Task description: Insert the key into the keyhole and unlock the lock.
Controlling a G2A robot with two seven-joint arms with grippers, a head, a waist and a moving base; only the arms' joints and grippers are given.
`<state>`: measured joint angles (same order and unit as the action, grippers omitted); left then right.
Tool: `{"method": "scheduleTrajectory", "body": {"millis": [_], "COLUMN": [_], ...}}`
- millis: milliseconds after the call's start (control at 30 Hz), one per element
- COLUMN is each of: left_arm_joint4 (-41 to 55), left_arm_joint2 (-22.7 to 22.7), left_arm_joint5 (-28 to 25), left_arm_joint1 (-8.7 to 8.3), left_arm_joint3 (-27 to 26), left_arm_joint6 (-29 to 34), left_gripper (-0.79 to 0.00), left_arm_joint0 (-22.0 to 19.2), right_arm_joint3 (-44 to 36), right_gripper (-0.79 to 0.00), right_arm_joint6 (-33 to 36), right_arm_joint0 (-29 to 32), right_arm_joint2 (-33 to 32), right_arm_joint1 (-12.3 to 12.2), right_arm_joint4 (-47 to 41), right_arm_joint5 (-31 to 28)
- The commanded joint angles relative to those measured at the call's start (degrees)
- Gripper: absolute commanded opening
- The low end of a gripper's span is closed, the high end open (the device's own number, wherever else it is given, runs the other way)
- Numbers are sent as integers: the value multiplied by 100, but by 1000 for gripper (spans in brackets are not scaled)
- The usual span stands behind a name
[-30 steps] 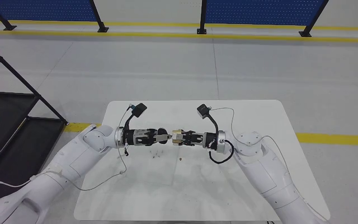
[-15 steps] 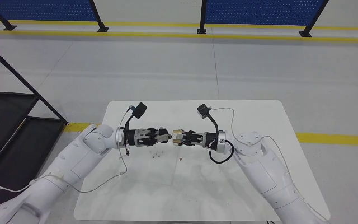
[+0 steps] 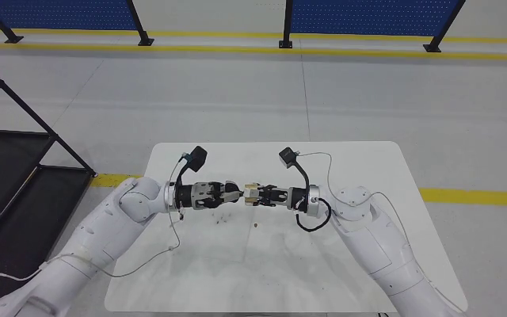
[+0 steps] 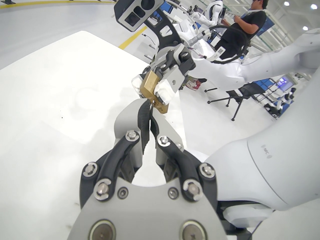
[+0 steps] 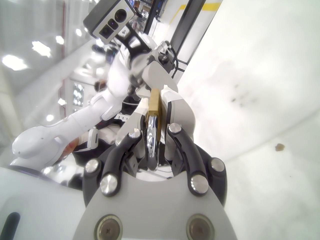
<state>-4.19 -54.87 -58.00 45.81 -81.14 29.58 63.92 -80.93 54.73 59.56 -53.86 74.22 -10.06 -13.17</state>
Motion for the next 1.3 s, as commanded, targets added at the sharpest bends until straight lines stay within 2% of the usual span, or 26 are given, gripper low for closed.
{"method": "scheduleTrajectory", "body": {"millis": [0, 767, 1267], "left_arm_joint4": [-212, -2329, -3174], "left_arm_joint2": [-51, -420, -510], "left_arm_joint5": [0, 0, 0], "left_arm_joint1": [7, 49, 52], "left_arm_joint3": [-29, -368, -461], "left_arm_joint6": [-167, -1921, -2628], "left_gripper": [-785, -785, -785], "left_arm_joint0": [48, 485, 617], "right_arm_joint3": [0, 0, 0], "right_gripper": [-785, -785, -785], "right_arm_joint6": [0, 0, 0], "right_arm_joint0": [0, 0, 0], "right_arm_joint2": [0, 0, 0], "right_arm_joint1": [0, 0, 0], "right_arm_joint4": [0, 0, 0], "right_arm_joint5": [0, 0, 0]}}
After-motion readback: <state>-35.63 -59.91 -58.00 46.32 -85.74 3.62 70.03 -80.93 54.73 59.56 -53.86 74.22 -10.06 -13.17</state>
